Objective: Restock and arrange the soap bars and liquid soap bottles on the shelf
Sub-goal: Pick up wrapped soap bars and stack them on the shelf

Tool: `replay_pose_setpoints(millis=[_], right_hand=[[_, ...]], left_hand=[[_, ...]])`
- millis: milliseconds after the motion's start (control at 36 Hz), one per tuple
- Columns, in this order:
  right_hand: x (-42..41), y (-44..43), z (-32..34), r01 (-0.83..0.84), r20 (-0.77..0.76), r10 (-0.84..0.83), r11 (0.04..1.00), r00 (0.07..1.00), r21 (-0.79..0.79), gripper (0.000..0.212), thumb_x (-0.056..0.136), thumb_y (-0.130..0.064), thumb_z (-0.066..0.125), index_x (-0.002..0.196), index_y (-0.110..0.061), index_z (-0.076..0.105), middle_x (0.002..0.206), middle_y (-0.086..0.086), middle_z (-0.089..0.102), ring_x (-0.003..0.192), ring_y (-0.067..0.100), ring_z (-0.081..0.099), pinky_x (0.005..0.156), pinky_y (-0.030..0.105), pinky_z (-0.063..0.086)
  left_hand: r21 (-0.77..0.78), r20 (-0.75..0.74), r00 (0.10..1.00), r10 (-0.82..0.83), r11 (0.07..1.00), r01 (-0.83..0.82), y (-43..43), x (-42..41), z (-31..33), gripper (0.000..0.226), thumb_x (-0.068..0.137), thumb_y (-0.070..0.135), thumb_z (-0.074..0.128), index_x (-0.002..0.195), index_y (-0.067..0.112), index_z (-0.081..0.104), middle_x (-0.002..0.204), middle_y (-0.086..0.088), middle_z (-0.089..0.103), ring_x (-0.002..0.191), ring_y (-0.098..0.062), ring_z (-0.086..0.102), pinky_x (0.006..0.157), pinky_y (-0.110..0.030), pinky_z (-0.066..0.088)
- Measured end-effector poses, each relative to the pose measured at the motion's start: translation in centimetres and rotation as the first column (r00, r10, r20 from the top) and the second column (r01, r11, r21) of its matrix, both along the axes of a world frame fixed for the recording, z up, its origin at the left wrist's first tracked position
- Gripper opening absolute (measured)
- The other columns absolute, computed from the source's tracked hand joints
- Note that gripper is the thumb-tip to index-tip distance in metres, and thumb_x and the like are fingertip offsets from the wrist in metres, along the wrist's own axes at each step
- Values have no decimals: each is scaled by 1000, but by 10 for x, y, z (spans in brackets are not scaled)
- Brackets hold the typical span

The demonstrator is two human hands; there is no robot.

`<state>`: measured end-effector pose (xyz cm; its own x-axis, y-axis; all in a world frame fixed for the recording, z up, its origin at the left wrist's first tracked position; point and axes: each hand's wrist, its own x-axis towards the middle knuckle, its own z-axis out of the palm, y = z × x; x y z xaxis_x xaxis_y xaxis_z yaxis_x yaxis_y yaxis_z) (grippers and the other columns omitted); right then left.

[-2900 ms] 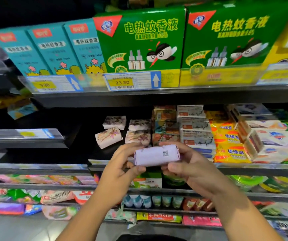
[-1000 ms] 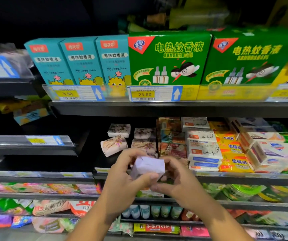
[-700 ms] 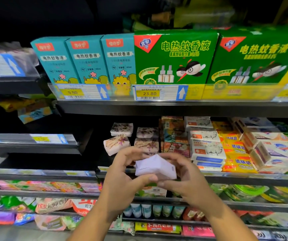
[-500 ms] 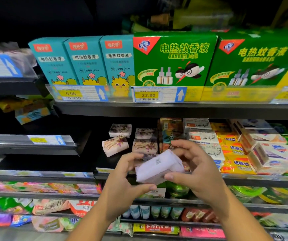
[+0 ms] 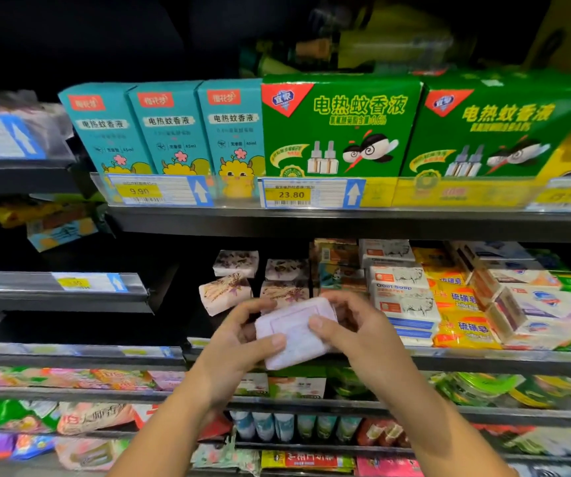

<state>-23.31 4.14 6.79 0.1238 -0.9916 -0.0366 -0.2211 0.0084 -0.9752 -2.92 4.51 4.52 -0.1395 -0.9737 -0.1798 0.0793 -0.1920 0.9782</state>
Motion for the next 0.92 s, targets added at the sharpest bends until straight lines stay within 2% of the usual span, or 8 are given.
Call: replay_pose_setpoints(millis=[56,194,306,389,528,639,806,917], right_hand=[[1,-2,-5,12,-98,0,991,995,130,10,89,-45,68,96,-38,68,94,-15,70,83,0,66,81,28,56],[0,1,-21,-30,-131,78,943,988,331,32,95,-49,59,103,-20,70,66,-4,64,59,10,62,61,28,48],[-1,-6,-22,-36,-55,56,952,997,305,23,98,-48,55,104,-33,71,95,-5,71,81,11,66,72,27,52],[-2,-11,-12,-36,93,2,930,996,366,27,94,-56,54,104,-37,71,105,1,72,88,22,68,64,31,55],[5,-20,-2,-160,209,81,904,975,397,54,86,-66,54,115,-22,66,101,15,73,76,31,72,60,36,60],[15,-25,-8,-170,225,107,943,968,284,9,90,-24,71,98,-22,76,114,11,67,100,28,70,80,36,61],[28,-26,-26,-215,-110,209,976,972,-45,26,86,-26,75,107,-40,71,116,-29,62,107,-13,56,89,5,42],[42,-35,-38,-268,-121,254,955,960,-125,33,90,-20,71,117,-38,67,132,-26,53,118,-15,48,91,0,35]], left_hand=[[112,77,994,-79,991,70,1,-3,-2,50,73,36,74,118,14,65,90,-7,74,76,-25,68,62,-30,51],[278,100,991,-84,959,54,6,0,-15,55,64,51,78,100,9,76,83,-17,65,75,-28,52,59,-30,44],[155,159,982,-102,985,78,5,9,-10,39,79,29,81,112,14,68,87,-4,74,71,-18,67,55,-24,50],[-1,262,962,-84,996,87,4,17,0,40,86,8,74,122,19,61,100,-2,72,77,-9,69,61,-25,55],[-225,445,895,-37,963,151,-7,33,1,49,78,18,85,119,37,65,115,11,67,106,-10,65,86,-28,54],[-296,574,819,23,938,181,-8,39,-4,56,76,15,86,111,50,60,114,23,61,108,3,58,86,-15,47],[-300,651,759,-7,916,267,-2,41,-13,60,81,36,81,128,49,47,135,27,44,126,9,43,102,-9,35],[-312,729,680,75,921,233,-16,51,-16,62,84,43,75,138,38,45,131,21,44,122,2,42,100,-10,35]])
